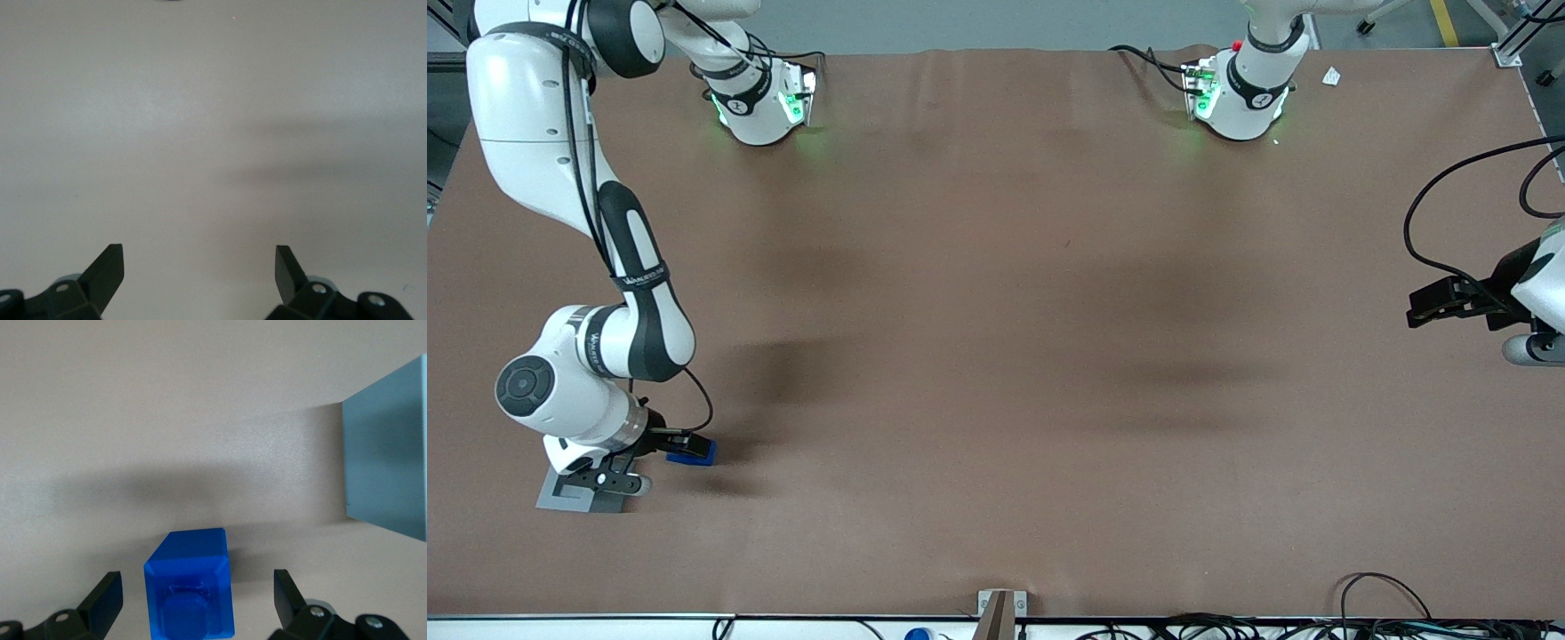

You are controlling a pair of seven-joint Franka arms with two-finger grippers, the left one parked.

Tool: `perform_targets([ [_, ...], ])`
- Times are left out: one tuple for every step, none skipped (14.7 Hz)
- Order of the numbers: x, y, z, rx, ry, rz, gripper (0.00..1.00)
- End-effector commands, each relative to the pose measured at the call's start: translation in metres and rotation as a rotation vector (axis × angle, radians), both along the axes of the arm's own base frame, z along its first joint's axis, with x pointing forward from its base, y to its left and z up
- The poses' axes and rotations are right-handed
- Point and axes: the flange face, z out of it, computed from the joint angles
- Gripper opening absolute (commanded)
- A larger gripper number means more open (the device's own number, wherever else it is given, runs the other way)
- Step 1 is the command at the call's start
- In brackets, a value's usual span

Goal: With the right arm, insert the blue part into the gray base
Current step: 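Lower the blue block onto the table and open the right gripper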

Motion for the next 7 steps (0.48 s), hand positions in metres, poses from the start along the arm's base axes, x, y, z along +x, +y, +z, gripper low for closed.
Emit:
perform_targets([
  [-0.001, -0.006, 0.055, 0.018, -0.023, -0.026, 1.00],
  [-0.001, -0.008, 0.080, 0.014, -0.047, -0.022, 1.00],
  [-0.005, -0.009, 0.108, 0.010, -0.047, -0.011, 1.00],
  [-0.011, -0.010, 0.135, 0.011, -0.035, -0.007, 1.00],
  [-0.018, -0.012, 0.161, 0.015, -0.026, -0.006, 1.00],
  [-0.027, -0.011, 0.185, 0.017, -0.011, 0.009, 1.00],
  [-0.037, -0.011, 0.209, 0.019, 0.008, 0.032, 1.00],
])
